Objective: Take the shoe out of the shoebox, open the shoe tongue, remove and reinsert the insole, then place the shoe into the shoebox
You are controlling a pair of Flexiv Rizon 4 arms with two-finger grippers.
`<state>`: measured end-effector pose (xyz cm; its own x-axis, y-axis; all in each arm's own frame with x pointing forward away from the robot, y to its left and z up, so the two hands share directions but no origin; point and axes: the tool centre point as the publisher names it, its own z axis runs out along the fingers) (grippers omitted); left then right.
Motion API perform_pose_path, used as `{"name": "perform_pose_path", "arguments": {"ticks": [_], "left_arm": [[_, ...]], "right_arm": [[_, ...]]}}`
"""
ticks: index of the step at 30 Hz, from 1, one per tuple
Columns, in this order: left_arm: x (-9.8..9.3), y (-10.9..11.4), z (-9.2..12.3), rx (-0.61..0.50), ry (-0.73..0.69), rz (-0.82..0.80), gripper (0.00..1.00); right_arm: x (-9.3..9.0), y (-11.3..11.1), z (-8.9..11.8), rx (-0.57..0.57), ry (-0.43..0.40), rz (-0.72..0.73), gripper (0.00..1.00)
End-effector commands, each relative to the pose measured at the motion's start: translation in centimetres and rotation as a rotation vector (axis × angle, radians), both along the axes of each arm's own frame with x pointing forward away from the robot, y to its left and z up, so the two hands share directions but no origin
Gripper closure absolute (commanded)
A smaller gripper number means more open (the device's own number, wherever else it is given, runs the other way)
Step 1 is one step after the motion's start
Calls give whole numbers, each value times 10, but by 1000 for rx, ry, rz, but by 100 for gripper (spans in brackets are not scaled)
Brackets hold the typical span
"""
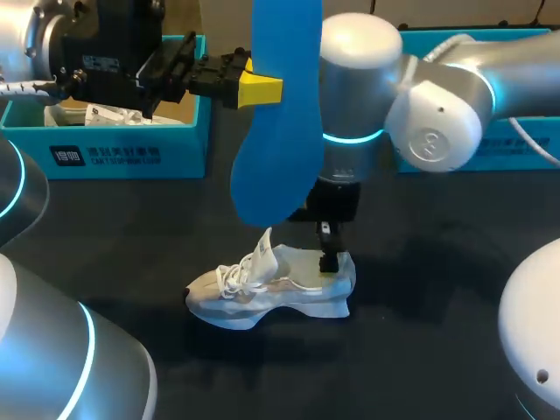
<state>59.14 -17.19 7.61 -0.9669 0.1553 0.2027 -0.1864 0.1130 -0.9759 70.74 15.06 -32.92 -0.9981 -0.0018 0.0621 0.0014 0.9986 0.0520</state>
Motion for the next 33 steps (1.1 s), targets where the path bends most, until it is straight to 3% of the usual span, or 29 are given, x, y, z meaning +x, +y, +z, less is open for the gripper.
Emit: {"name": "perform_pose_path", "arguments": {"ticks": [1,11,17,31,32,33], "left_arm": [[2,-1,1,4,-1,-4,100],[2,-1,1,4,-1,-4,100],[2,-1,1,4,-1,-4,100],[2,-1,1,4,-1,-4,100],[2,-1,1,4,-1,-4,100],[2,-1,1,4,-1,-4,100]], "right_arm": [[6,12,4,-73,-7,14,0],[28,31,-9,-57,-7,35,0],[39,31,-28,-46,11,27,0],[29,34,-57,9,55,22,0],[29,34,-58,10,56,22,7],[29,35,-59,14,58,21,40]]}}
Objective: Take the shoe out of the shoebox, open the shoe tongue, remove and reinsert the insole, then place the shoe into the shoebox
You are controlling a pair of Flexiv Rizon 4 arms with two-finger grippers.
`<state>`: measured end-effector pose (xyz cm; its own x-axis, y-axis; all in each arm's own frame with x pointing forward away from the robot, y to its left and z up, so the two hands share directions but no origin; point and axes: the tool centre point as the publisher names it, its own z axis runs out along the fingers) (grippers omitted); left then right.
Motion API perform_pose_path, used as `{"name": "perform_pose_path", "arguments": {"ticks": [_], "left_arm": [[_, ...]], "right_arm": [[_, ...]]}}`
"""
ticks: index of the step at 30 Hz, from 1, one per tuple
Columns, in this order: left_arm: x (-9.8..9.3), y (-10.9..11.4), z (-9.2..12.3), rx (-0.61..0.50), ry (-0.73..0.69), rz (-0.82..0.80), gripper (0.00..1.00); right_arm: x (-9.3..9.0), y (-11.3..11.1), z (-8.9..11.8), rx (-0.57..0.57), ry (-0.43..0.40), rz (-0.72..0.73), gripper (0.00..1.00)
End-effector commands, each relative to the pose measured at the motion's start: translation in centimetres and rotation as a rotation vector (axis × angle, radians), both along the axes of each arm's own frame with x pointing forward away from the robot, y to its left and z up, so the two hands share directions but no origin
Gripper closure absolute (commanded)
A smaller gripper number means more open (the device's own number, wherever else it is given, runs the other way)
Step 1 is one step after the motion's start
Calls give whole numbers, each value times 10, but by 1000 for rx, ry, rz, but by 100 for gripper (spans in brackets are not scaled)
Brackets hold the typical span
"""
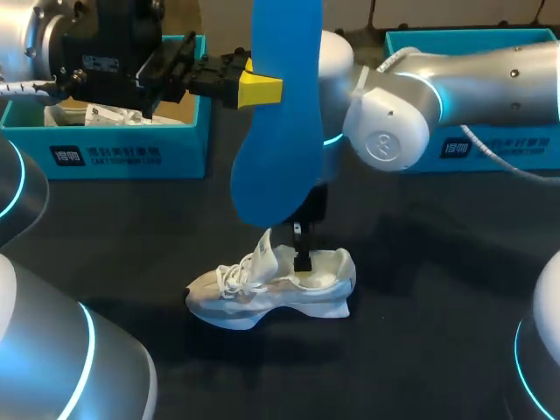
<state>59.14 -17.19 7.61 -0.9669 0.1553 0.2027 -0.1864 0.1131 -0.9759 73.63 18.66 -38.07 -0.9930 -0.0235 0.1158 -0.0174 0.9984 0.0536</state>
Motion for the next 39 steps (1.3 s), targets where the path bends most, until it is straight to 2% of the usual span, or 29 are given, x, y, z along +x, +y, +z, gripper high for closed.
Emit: {"name": "perform_pose_path", "arguments": {"ticks": [1,2,12,24,32,33,36,39], "left_arm": [[2,-1,1,4,-1,-4,100],[2,-1,1,4,-1,-4,100],[2,-1,1,4,-1,-4,100],[2,-1,1,4,-1,-4,100],[2,-1,1,4,-1,-4,100],[2,-1,1,4,-1,-4,100],[2,-1,1,4,-1,-4,100],[2,-1,1,4,-1,-4,100]], "right_arm": [[-1,-1,-8,22,1,-2,64],[-1,-1,-8,24,1,-3,100],[-12,-1,6,23,1,-17,100],[-21,5,32,34,23,-140,100],[-32,14,51,50,38,-406,100],[-32,14,51,50,38,-406,100],[-41,16,59,112,17,-600,100],[-50,21,65,140,3,-724,100]]}}
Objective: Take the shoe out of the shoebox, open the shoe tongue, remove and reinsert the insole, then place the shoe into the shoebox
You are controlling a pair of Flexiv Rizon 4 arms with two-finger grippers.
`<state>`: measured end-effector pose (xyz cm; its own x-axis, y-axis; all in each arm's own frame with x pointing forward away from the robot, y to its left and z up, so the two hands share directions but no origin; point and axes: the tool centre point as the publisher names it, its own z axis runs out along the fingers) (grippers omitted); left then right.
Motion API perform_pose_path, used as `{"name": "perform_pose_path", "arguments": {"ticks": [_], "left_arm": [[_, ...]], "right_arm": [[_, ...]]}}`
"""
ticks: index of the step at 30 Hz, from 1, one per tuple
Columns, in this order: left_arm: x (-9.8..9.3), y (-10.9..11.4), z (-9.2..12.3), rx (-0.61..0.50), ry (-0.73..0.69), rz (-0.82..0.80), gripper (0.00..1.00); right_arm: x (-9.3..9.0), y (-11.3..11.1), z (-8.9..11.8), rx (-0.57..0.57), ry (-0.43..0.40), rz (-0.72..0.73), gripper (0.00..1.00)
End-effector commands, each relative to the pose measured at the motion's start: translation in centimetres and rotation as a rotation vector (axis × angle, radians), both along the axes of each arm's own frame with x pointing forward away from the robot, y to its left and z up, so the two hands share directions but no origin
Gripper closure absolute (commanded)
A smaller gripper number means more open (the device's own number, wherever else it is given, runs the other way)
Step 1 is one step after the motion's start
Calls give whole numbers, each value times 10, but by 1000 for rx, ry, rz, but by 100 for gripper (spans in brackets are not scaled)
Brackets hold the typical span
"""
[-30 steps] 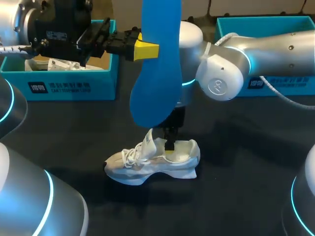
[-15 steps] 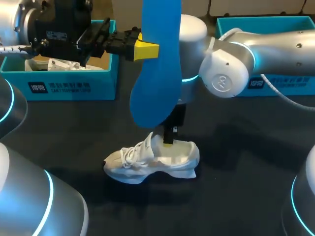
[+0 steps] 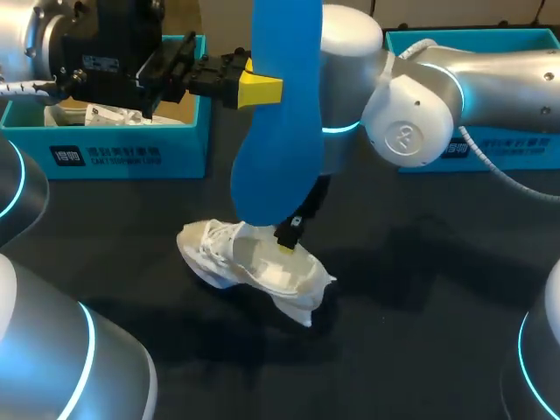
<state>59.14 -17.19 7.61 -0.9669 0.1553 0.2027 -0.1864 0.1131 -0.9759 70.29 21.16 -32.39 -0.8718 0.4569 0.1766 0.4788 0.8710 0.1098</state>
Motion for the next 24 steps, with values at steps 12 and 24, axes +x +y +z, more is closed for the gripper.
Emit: {"name": "perform_pose_path", "arguments": {"ticks": [12,24], "left_arm": [[2,-1,1,4,-1,-4,100],[2,-1,1,4,-1,-4,100]], "right_arm": [[-39,5,26,-64,-7,-450,100],[-43,-11,8,-12,53,-831,100]]}}
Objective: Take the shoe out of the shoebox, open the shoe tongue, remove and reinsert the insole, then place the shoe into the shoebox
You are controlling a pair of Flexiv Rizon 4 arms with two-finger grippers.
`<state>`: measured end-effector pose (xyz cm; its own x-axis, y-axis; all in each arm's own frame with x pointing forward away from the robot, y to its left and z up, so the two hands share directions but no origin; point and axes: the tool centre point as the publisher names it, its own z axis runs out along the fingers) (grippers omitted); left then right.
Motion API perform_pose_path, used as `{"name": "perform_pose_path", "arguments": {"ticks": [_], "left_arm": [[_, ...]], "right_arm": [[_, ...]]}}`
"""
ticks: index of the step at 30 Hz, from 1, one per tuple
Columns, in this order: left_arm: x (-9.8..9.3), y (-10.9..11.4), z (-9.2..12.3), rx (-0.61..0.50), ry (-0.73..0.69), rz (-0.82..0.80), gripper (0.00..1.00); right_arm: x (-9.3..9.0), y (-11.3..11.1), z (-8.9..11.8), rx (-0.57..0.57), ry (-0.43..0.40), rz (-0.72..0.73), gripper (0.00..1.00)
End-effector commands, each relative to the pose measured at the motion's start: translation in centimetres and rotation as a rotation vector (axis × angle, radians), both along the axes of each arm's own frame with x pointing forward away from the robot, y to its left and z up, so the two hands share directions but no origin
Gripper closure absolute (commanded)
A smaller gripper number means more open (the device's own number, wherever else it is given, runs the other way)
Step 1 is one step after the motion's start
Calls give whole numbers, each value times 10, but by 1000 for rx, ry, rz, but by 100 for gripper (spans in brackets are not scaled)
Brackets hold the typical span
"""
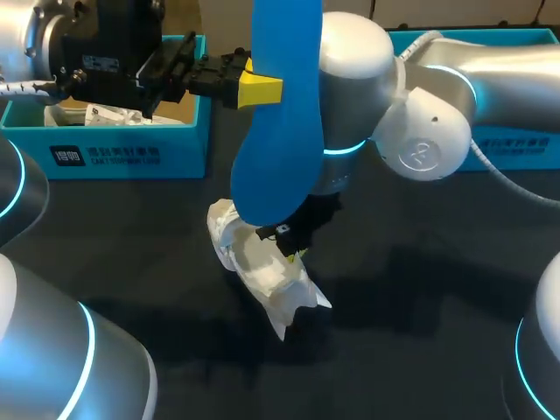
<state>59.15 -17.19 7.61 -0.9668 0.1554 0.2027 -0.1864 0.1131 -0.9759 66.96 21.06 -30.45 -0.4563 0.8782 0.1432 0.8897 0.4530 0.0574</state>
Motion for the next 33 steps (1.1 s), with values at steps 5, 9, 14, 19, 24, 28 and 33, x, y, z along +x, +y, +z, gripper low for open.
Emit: {"name": "perform_pose_path", "arguments": {"ticks": [5,9,14,19,24,28,33], "left_arm": [[2,-1,1,4,-1,-4,100],[2,-1,1,4,-1,-4,100],[2,-1,1,4,-1,-4,100],[2,-1,1,4,-1,-4,100],[2,-1,1,4,-1,-4,100],[2,-1,1,4,-1,-4,100],[2,-1,1,4,-1,-4,100]], "right_arm": [[-20,-19,-17,106,8,-392,100],[-22,-20,-20,126,11,-423,100],[-24,-23,-27,159,12,-450,100],[-19,-23,-35,185,25,-419,100],[-12,-23,-42,210,41,-372,100],[-9,-21,-43,224,43,-351,100],[-9,-22,-50,244,45,-350,100]]}}
